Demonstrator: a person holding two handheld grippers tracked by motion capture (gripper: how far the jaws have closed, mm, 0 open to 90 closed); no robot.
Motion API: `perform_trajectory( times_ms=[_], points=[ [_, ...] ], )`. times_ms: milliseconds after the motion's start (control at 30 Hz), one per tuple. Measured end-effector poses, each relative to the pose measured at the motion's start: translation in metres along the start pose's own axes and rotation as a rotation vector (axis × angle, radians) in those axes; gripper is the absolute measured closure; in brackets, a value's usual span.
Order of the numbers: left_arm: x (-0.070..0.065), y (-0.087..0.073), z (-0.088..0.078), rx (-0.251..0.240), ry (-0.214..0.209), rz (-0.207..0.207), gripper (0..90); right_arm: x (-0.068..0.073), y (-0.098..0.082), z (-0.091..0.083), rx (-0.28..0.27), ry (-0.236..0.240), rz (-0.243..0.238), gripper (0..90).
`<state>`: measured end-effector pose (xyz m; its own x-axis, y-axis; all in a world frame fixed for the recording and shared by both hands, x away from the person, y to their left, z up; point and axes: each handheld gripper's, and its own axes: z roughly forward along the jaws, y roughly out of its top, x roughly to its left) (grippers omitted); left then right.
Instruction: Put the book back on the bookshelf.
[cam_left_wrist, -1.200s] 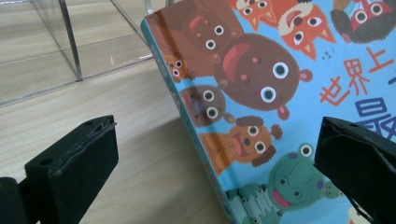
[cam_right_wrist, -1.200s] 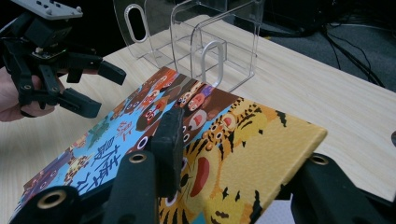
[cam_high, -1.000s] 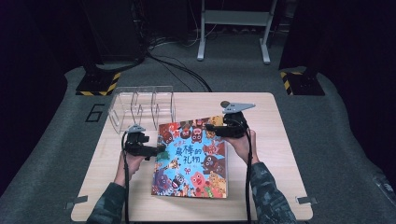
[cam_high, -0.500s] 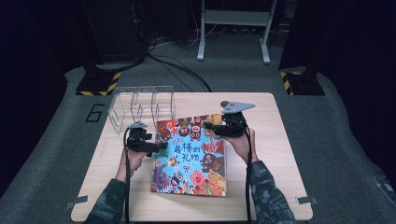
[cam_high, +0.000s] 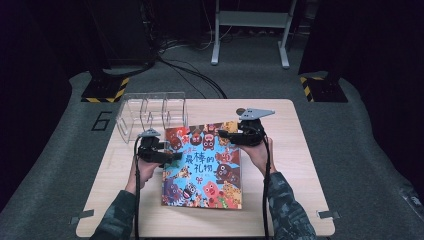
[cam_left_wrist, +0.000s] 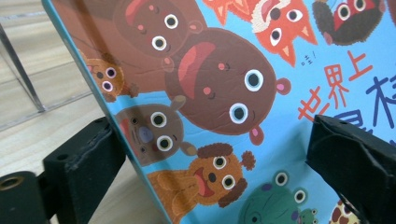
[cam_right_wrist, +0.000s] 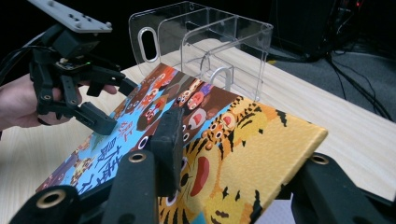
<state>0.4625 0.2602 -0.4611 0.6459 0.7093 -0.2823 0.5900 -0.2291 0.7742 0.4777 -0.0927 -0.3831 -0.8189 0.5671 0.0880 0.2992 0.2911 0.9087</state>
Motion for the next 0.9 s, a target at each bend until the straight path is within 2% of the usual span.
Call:
perform_trajectory(
  times_ms=[200, 267, 400, 433, 467, 533, 633, 767, 900],
  points=[
    [-0.003, -0.002, -0.006, -0.054, 0.045, 0.004, 17.2, -0.009, -0.004, 0.003, 0.063, -0.031, 0.122, 54.5],
    [-0.004, -0.002, -0.008, -0.055, 0.048, 0.013, 20.6, -0.011, -0.005, 0.004, 0.089, -0.043, 0.16, 52.6],
    [-0.006, -0.001, -0.011, -0.057, 0.068, 0.025, 25.7, -0.014, -0.005, 0.005, 0.119, -0.059, 0.196, 50.8],
    [-0.007, 0.0, -0.012, -0.054, 0.071, 0.036, 26.9, -0.015, -0.005, 0.006, 0.149, -0.073, 0.23, 49.5],
    [-0.01, 0.0, -0.013, -0.072, 0.091, 0.04, 27.7, -0.015, -0.006, 0.007, 0.154, -0.073, 0.235, 49.0],
    [-0.011, 0.001, -0.017, -0.06, 0.094, 0.056, 30.1, -0.017, -0.006, 0.007, 0.171, -0.082, 0.247, 47.8],
    [-0.015, 0.002, -0.021, -0.076, 0.116, 0.075, 34.1, -0.018, -0.007, 0.009, 0.197, -0.093, 0.272, 45.3],
    [-0.018, 0.003, -0.026, -0.085, 0.139, 0.101, 37.3, -0.018, -0.006, 0.008, 0.196, -0.103, 0.276, 44.7],
    [-0.021, 0.004, -0.031, -0.093, 0.15, 0.104, 38.6, -0.016, -0.002, 0.009, 0.201, -0.109, 0.27, 44.5]
  ],
)
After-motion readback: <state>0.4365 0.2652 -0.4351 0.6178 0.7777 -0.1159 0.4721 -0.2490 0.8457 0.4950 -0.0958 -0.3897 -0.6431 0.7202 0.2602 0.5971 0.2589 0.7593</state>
